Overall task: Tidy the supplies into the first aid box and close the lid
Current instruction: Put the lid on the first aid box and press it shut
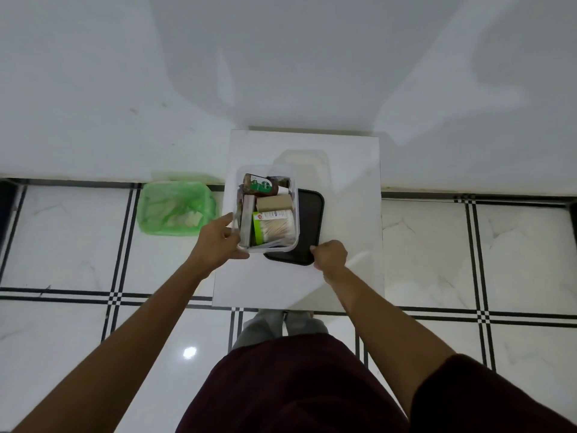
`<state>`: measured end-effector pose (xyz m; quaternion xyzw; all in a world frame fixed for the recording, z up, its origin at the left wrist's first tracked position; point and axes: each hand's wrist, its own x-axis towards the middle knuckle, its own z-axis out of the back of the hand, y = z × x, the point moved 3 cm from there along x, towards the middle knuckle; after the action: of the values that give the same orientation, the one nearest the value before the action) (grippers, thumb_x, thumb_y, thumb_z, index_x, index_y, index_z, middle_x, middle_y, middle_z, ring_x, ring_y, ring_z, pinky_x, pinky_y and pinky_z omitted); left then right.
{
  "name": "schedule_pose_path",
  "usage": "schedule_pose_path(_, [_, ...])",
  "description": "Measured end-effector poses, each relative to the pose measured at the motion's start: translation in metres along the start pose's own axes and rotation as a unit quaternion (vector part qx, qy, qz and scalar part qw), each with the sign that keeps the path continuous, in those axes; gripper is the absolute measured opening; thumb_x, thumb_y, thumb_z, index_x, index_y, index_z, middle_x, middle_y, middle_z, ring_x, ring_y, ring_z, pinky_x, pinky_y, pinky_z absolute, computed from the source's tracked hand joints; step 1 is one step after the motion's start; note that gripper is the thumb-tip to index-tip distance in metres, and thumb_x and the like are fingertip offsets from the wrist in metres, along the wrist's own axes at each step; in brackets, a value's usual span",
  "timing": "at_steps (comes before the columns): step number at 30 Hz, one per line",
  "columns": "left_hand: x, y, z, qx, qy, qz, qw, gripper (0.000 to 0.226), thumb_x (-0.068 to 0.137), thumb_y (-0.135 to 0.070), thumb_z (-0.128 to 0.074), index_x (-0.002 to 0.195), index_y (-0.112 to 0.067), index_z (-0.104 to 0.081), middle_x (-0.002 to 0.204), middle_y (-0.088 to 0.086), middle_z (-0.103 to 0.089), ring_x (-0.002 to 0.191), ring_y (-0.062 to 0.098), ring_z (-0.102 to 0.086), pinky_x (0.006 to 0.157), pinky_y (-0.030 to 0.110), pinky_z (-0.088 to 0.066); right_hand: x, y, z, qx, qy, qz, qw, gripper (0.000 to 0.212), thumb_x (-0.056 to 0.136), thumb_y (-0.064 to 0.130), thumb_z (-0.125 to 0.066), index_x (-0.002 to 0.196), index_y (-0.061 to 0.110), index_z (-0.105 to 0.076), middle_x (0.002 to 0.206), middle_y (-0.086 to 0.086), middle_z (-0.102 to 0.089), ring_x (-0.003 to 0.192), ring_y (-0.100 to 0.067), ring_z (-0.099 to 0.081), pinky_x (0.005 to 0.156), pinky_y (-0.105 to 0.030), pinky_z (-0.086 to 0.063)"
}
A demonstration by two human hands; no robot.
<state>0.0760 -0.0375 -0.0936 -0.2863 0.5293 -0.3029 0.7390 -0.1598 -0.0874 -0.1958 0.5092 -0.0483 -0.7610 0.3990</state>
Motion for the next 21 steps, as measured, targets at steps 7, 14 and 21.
schedule_pose_path(7, [-0.001, 0.001, -0.013, -0.002, 0.007, -0.01, 1.0, 0.04, 0.094, -0.005, -0.045, 0.133, -0.014, -0.049, 0.097, 0.024, -0.068, 0.062, 0.033, -0.07, 0.068, 0.044, -0.061, -0.049, 0.038, 0.085, 0.141, -0.011, 0.09, 0.986, 0.024, 0.088, 0.004, -0.06, 0.106, 0.012, -0.047, 0.1, -0.013, -0.058, 0.094, -0.029, -0.062, 0.072, -0.04, -0.061])
schedule_pose_path(14, [0.007, -0.001, -0.046, 0.04, 0.039, -0.003, 0.998, 0.047, 0.092, -0.007, -0.047, 0.138, -0.005, -0.041, 0.103, 0.025, -0.066, 0.073, 0.035, -0.07, 0.07, 0.051, -0.06, -0.121, 0.098, 0.08, -0.108, -0.21, 0.474, 0.848, 0.019, 0.082, 0.007, -0.067, 0.101, 0.007, -0.064, 0.083, -0.004, -0.068, 0.071, -0.015, -0.062, 0.065, -0.026, -0.057])
schedule_pose_path(21, [0.002, -0.001, -0.065, 0.275, 0.076, -0.113, 0.952, 0.069, 0.088, -0.012, -0.059, 0.146, -0.013, -0.022, 0.114, 0.012, -0.064, 0.097, 0.032, -0.064, 0.087, 0.036, -0.049, -0.136, 0.072, -0.009, -0.276, -0.204, 0.582, 0.737, 0.021, 0.082, 0.024, -0.069, 0.094, 0.006, -0.066, 0.085, -0.011, -0.072, 0.079, -0.026, -0.068, 0.073, -0.037, -0.059])
